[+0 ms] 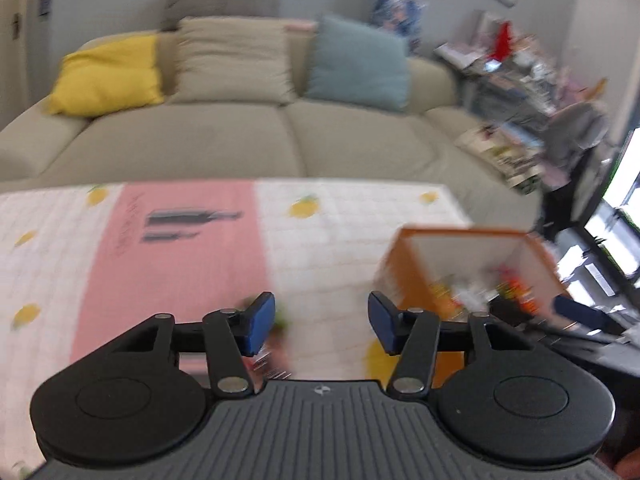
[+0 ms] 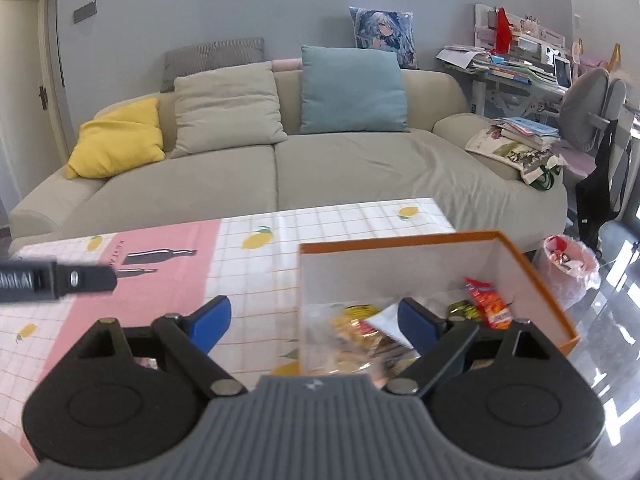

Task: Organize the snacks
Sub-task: 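Withdraw both tools from the box toward the bottle and green bag, then grasp the red-capped bottle with the left tool while the right tool grasps the green bag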

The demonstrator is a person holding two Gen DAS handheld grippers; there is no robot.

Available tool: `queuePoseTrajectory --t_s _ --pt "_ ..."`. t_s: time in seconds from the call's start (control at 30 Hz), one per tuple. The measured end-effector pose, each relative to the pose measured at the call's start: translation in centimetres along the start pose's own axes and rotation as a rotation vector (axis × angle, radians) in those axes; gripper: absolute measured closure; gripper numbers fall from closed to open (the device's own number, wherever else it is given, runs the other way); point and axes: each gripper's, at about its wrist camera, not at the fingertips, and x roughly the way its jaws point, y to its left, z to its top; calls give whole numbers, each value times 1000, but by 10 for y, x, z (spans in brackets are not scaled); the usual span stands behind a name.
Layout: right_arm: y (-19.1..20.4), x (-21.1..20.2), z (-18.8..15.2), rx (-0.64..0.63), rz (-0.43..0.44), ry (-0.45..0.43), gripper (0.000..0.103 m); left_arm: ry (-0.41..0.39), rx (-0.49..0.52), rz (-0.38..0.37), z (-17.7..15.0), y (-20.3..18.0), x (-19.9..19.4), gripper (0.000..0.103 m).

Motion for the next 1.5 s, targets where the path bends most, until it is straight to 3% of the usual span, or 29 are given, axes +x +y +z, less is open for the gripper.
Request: queuePoseTrajectory --t_s 0.13,0.3,0.5,0.63,0.73,0.9,1.17,1.33,1.5 --pt "22 6 -21 40 29 22 15 78 8 118 -22 27 12 54" --pt "54 20 -46 -34 65 85 15 143 -5 159 -41 45 28 58" --pt "73 38 -55 -70 86 132 15 221 -4 201 -50 58 51 58" --pt "81 56 -56 -77 89 161 15 270 -26 207 -52 65 66 45" --pt "88 72 -57 -83 90 188 15 308 -40 215 -51 72 82 45" --pt "99 99 -58 -107 99 210 16 292 -84 203 -49 89 96 45" --pt "119 139 -66 -171 165 230 33 262 -131 112 -41 110 116 45" --pt "130 153 -73 -226 232 236 35 275 -180 54 -41 117 125 46" --pt "128 158 -78 -217 237 237 53 282 -216 12 -45 112 125 46"
